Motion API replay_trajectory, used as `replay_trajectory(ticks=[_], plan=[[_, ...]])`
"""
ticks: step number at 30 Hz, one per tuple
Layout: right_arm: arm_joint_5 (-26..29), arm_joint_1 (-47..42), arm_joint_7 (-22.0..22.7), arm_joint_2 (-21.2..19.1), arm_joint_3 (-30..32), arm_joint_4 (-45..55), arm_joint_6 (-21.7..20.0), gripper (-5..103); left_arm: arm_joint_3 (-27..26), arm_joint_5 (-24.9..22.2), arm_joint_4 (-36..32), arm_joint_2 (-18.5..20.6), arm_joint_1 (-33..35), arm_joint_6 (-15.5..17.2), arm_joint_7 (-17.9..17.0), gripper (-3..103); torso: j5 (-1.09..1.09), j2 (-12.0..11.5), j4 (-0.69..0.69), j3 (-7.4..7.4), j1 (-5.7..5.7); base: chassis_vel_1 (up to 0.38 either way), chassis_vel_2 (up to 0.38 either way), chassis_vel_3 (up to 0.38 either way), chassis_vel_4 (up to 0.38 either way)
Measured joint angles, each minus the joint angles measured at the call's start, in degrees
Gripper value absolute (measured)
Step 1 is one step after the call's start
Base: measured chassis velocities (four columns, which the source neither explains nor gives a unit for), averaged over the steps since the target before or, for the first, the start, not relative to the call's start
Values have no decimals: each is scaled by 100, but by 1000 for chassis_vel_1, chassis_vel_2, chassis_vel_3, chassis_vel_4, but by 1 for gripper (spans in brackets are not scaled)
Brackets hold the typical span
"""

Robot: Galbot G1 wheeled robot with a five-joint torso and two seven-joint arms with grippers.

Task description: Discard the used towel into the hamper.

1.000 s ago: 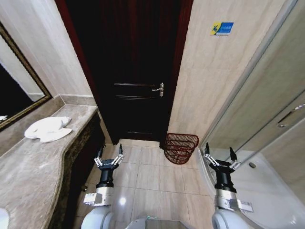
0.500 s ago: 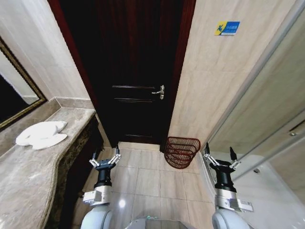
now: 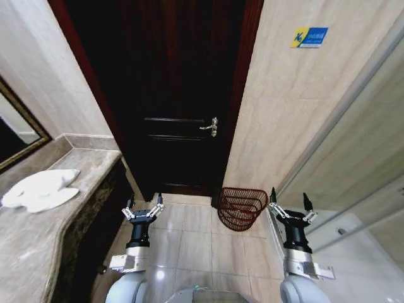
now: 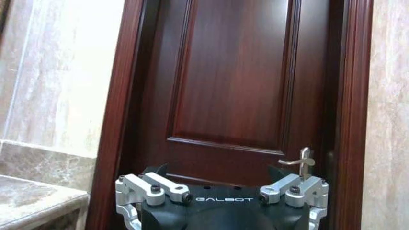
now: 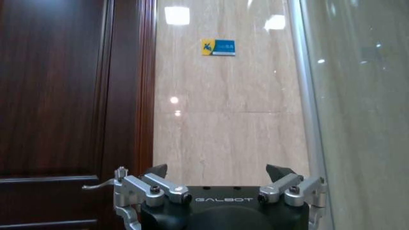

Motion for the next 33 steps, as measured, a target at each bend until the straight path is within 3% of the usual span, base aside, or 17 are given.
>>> replay_trajectory(ticks=[16,20,21,24,33], plan=[[119,39,-325,19,27,-161,335,100,-71,-88,-4,0,-26,47,-140,100,0,0,0,-1,-2,-68,73,75,-72],[232,-22,-432,12,39,-129,252,100,-83,-80,-4,-8,-29,94,-188,102,0,1,-1,-1,-3,0,0,0,0],[253,-30,-438,1,45,-112,209,100,-85,-79,-4,-15,-29,109,-207,97,-1,1,-1,-1,-3,0,0,0,0],[277,4,-416,-53,74,-117,70,100,-96,-75,-5,-21,-29,140,-271,99,-1,0,-1,-1,-3,0,0,0,0],[303,151,-355,-66,83,-184,71,100,-89,-130,-116,-41,-2,206,-330,100,0,0,0,-1,-1,38,66,52,39]])
